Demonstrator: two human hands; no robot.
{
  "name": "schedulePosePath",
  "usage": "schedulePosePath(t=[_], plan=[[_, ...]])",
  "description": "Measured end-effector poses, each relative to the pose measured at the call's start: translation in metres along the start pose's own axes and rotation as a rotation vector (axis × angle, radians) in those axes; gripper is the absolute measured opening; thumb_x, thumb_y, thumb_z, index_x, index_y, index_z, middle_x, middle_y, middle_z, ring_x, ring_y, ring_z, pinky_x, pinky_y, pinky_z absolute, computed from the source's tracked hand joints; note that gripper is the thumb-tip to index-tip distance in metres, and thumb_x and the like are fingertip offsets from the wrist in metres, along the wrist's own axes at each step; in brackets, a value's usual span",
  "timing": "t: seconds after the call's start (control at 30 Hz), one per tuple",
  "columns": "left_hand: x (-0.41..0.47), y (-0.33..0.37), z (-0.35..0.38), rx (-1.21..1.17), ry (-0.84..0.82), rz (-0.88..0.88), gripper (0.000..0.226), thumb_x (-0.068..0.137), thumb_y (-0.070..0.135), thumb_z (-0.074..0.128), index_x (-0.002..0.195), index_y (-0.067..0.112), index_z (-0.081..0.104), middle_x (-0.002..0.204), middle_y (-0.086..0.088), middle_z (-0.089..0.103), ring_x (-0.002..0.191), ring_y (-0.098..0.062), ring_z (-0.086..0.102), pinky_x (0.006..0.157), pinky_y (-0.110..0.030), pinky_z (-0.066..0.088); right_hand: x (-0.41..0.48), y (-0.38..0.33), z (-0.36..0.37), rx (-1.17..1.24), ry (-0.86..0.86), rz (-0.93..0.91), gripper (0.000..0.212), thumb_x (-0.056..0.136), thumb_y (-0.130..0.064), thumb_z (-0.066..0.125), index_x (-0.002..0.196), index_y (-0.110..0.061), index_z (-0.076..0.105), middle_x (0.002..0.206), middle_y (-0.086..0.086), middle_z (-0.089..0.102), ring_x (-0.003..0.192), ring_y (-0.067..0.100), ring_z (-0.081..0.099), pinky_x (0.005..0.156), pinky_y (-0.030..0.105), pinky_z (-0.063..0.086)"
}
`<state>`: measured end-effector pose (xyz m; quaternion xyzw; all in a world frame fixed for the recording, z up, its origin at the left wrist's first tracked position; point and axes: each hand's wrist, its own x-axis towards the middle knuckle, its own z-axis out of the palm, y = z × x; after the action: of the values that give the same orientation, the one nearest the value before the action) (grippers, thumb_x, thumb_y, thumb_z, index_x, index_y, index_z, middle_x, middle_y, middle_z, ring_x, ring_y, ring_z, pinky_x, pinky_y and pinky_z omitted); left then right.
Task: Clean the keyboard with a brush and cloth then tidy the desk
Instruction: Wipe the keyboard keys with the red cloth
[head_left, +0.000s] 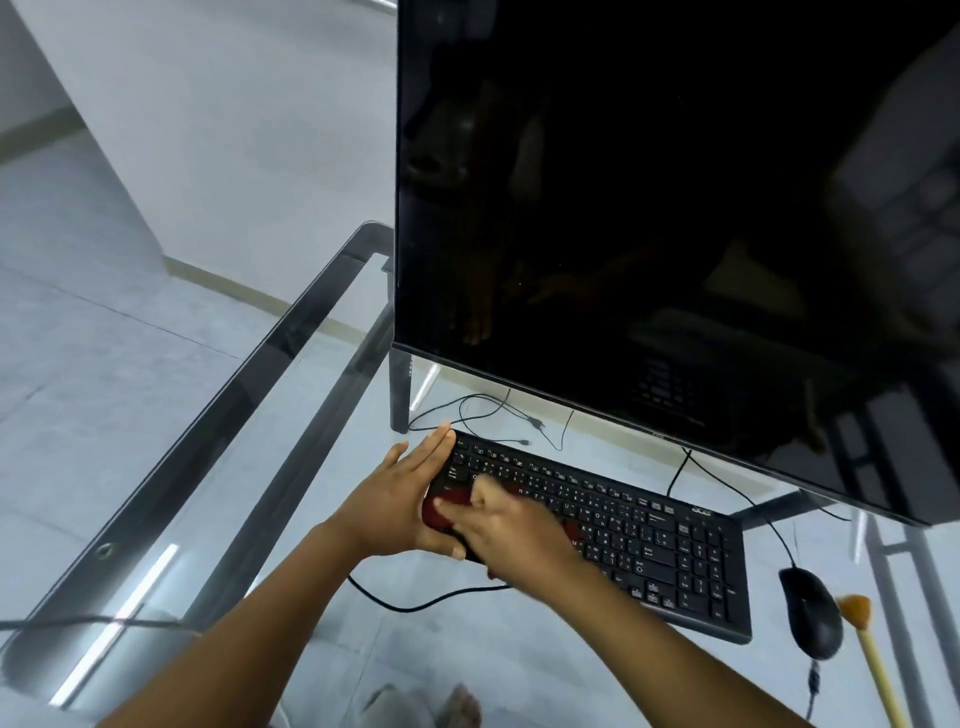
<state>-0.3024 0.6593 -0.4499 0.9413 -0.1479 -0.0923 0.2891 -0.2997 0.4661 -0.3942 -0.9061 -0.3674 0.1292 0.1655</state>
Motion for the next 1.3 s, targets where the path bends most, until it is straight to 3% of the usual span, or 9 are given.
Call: schedulePosePath(t=[0.13, 0.3, 0.43, 0.6, 0.77, 0.9, 1.03, 1.1, 1.3], plan=[[-0.001, 0.002, -0.002, -0.022, -0.004, -0.015, 0.138, 0.054, 0.088, 0.062, 0.153, 0.022, -0.007, 0.159, 0.015, -0.013, 0.144, 0.002, -0.007, 0.120, -0.035, -0.004, 0.019, 0.025, -0.016, -0.056, 0.182, 0.259, 0.033, 0.097, -0.031, 0.049, 0.129, -0.038, 0.055, 0.091, -0.001, 0.042, 0.070, 0.023, 0.054, 0.059, 0.036, 0.050], [-0.002, 0.003, -0.002, -0.026, 0.010, -0.009, 0.138, 0.053, 0.085, 0.065, 0.154, 0.022, -0.004, 0.159, 0.015, -0.010, 0.140, 0.011, -0.011, 0.119, -0.029, -0.006, 0.013, 0.002, -0.015, -0.095, -0.076, -0.096, 0.031, 0.091, -0.027, 0.056, 0.118, -0.041, 0.061, 0.090, 0.001, 0.045, 0.063, 0.021, 0.051, 0.049, 0.030, 0.041], [-0.003, 0.006, -0.004, -0.049, 0.010, -0.024, 0.137, 0.053, 0.082, 0.069, 0.154, 0.023, -0.003, 0.158, 0.017, -0.009, 0.131, 0.020, -0.020, 0.117, -0.025, -0.009, 0.036, 0.019, -0.023, -0.094, 0.089, 0.149, 0.031, 0.095, -0.027, 0.053, 0.123, -0.038, 0.060, 0.090, -0.001, 0.042, 0.069, 0.022, 0.054, 0.058, 0.038, 0.052], [-0.003, 0.002, -0.001, -0.011, 0.009, -0.014, 0.136, 0.054, 0.086, 0.064, 0.154, 0.022, -0.003, 0.160, 0.014, -0.006, 0.144, 0.003, -0.003, 0.120, -0.033, -0.002, 0.012, 0.001, -0.013, 0.066, -0.080, 0.002, 0.027, 0.097, -0.031, 0.052, 0.121, -0.037, 0.062, 0.094, -0.001, 0.048, 0.065, 0.017, 0.055, 0.057, 0.035, 0.052], [-0.002, 0.003, -0.001, -0.036, 0.019, -0.028, 0.137, 0.053, 0.086, 0.065, 0.154, 0.023, -0.004, 0.160, 0.015, -0.006, 0.144, 0.004, -0.002, 0.120, -0.031, -0.003, 0.036, 0.016, -0.010, 0.045, 0.134, 0.168, 0.031, 0.096, -0.030, 0.052, 0.125, -0.035, 0.060, 0.092, 0.001, 0.046, 0.076, 0.023, 0.056, 0.061, 0.035, 0.049], [-0.003, 0.004, -0.002, -0.015, 0.017, -0.022, 0.136, 0.054, 0.088, 0.062, 0.153, 0.024, -0.005, 0.159, 0.017, -0.009, 0.145, 0.002, -0.002, 0.121, -0.032, -0.002, 0.013, 0.015, -0.004, 0.040, 0.098, 0.119, 0.033, 0.096, -0.033, 0.054, 0.127, -0.038, 0.057, 0.093, -0.003, 0.045, 0.074, 0.017, 0.055, 0.057, 0.028, 0.043], [-0.004, 0.009, -0.003, -0.042, 0.005, -0.022, 0.136, 0.053, 0.089, 0.062, 0.152, 0.027, -0.008, 0.158, 0.019, -0.011, 0.144, 0.003, -0.006, 0.120, -0.034, -0.003, -0.022, 0.065, -0.013, -0.025, 0.265, 0.428, 0.032, 0.095, -0.036, 0.054, 0.127, -0.041, 0.058, 0.088, -0.010, 0.045, 0.062, 0.010, 0.053, 0.054, 0.023, 0.049], [-0.004, 0.007, -0.005, -0.041, 0.008, -0.024, 0.136, 0.054, 0.089, 0.061, 0.152, 0.027, -0.009, 0.159, 0.018, -0.011, 0.144, 0.004, -0.008, 0.121, -0.035, -0.003, -0.026, 0.073, -0.014, -0.006, 0.322, 0.536, 0.032, 0.096, -0.036, 0.052, 0.126, -0.035, 0.060, 0.087, -0.009, 0.046, 0.061, 0.010, 0.051, 0.050, 0.017, 0.041], [-0.004, 0.009, -0.006, -0.046, 0.006, -0.017, 0.138, 0.054, 0.087, 0.065, 0.152, 0.025, -0.010, 0.158, 0.018, -0.007, 0.141, 0.009, -0.010, 0.120, -0.031, -0.004, 0.042, 0.031, -0.007, 0.056, 0.244, 0.326, 0.030, 0.096, -0.042, 0.046, 0.122, -0.038, 0.060, 0.098, -0.004, 0.052, 0.085, 0.017, 0.058, 0.067, 0.029, 0.047]])
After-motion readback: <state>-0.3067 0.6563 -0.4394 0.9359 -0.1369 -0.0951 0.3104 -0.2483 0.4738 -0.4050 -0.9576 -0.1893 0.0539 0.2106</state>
